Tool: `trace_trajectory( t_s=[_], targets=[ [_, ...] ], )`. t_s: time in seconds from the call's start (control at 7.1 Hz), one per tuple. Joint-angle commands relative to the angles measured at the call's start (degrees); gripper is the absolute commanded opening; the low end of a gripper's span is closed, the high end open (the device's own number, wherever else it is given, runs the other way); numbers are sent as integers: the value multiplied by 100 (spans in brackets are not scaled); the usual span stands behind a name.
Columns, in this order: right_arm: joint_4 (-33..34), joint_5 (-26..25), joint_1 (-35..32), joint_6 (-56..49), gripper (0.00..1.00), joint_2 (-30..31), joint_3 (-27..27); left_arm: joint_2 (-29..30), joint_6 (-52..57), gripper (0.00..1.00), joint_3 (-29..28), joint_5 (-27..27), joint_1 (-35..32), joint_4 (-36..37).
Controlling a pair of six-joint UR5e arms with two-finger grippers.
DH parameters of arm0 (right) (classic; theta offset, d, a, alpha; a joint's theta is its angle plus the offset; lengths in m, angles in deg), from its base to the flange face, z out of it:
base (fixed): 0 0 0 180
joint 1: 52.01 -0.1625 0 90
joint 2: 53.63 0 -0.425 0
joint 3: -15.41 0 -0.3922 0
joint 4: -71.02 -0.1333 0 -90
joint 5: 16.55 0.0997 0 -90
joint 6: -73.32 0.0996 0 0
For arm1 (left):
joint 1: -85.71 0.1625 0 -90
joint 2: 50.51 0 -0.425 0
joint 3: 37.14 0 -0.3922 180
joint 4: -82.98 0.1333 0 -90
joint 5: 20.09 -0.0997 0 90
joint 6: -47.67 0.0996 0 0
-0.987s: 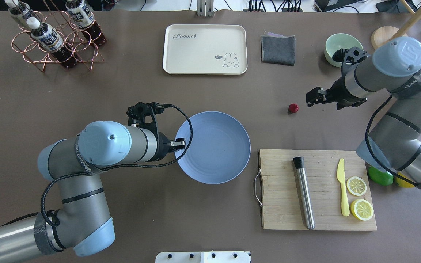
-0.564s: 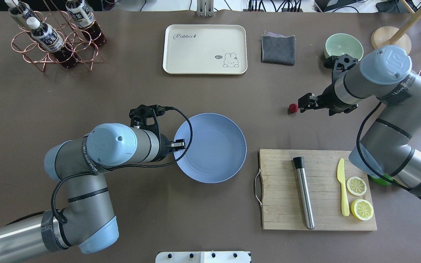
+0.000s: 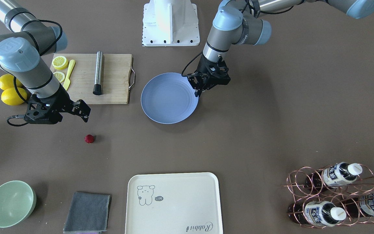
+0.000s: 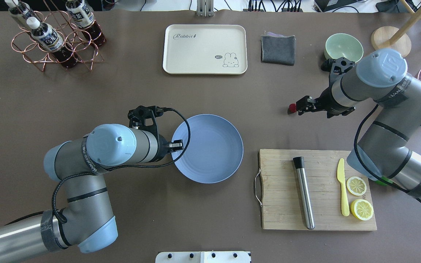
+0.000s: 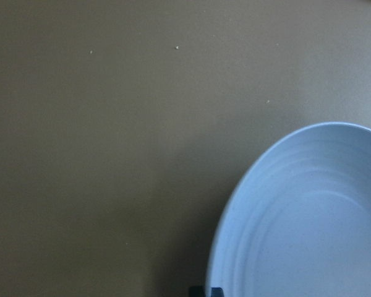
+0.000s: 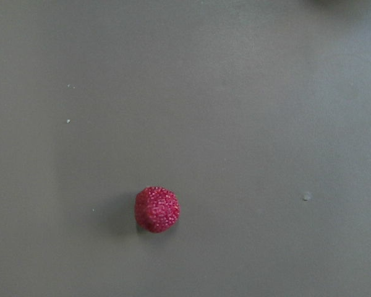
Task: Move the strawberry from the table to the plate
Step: 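Lower the right gripper onto the red strawberry and close it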
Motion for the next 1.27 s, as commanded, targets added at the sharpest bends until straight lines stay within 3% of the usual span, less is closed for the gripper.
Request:
trace_trajectory(
  t_s=[0.0,0.14,0.28,0.7,1.13],
  targets=[
    [7,-51,34,0,100,-351,349,-13,11,0,8,9,-65,7],
    [7,-52,26,-9,100,-422,455,-13,2,55,8,0,-57,7],
    [15,-52,0,-9,100,-466,465,-65,2,97,34,-157,-57,-37],
    [-19,-95,-10,-35,100,-853,1052,-92,20,98,26,-167,-92,-116],
    [-55,-227,61,-79,98,-854,1230,-92,20,98,35,-141,-118,-116]
  ],
)
